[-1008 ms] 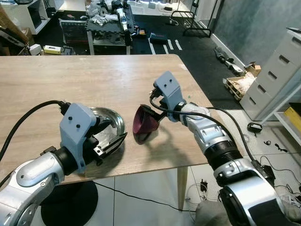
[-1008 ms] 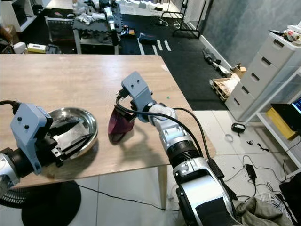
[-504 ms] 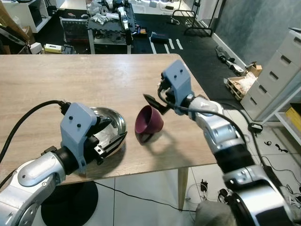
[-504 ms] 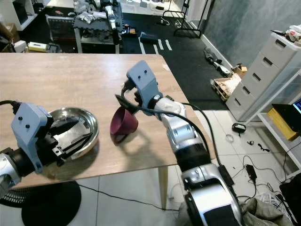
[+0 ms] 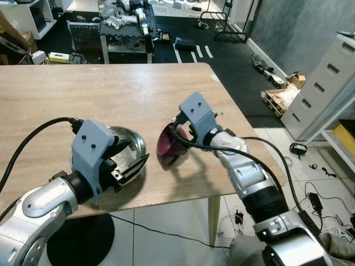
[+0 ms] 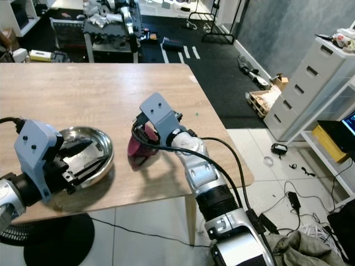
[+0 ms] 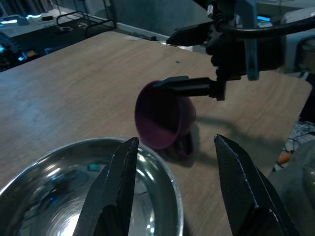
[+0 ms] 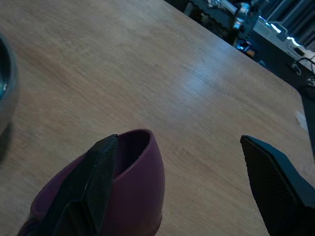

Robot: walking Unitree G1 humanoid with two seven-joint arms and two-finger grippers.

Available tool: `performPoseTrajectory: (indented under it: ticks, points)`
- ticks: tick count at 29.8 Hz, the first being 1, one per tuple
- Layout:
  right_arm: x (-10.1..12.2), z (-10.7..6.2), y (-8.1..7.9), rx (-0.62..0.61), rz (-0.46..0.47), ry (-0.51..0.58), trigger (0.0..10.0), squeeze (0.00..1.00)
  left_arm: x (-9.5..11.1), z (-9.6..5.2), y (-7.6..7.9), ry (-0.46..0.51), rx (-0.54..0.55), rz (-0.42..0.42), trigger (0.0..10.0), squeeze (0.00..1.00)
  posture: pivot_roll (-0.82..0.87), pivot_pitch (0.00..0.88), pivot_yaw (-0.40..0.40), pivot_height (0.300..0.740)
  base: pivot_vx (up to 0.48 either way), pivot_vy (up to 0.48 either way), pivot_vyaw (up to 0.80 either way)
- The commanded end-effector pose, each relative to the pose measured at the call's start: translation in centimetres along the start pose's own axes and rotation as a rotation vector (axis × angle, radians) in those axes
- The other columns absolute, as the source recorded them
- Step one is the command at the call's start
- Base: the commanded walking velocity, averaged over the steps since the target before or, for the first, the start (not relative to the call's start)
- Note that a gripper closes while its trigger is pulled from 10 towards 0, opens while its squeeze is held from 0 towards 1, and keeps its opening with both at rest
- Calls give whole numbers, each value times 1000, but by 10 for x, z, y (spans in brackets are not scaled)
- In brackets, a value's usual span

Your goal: Setting the table

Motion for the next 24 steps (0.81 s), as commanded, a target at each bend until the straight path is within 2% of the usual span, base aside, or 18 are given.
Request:
performPoseTrajectory:
  ticks: [1,9,18,24]
  points:
    - [-12,-2,-5,9,3,-55,10000,0,-3,1,1,-6,-2,-6,10000,0,139,53,-20,740,0,0,0]
    - [-16,1,-5,-28,-100,-82,10000,0,-3,2,1,-3,3,-7,10000,0,138,48,-21,740,0,0,0]
    - [-18,6,14,-149,-99,-107,10000,0,-3,3,-1,1,9,-6,10000,0,138,45,-21,740,0,0,0]
    - [-12,11,17,-195,-66,-96,10000,0,-3,3,-1,2,11,-7,10000,0,142,46,-23,740,0,0,0]
Point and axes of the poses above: a point about 5 cm out from each wrist's last joint towards the gripper, its own z axis pointing out of the wrist towards the gripper, its own x axis along the axis of the wrist's last joint, y = z × x, the point moved 2 cm from there along z, pointing out of the wrist towards the gripper, and after that the axes turned 12 degrees about -z, right-handed, at the moved point
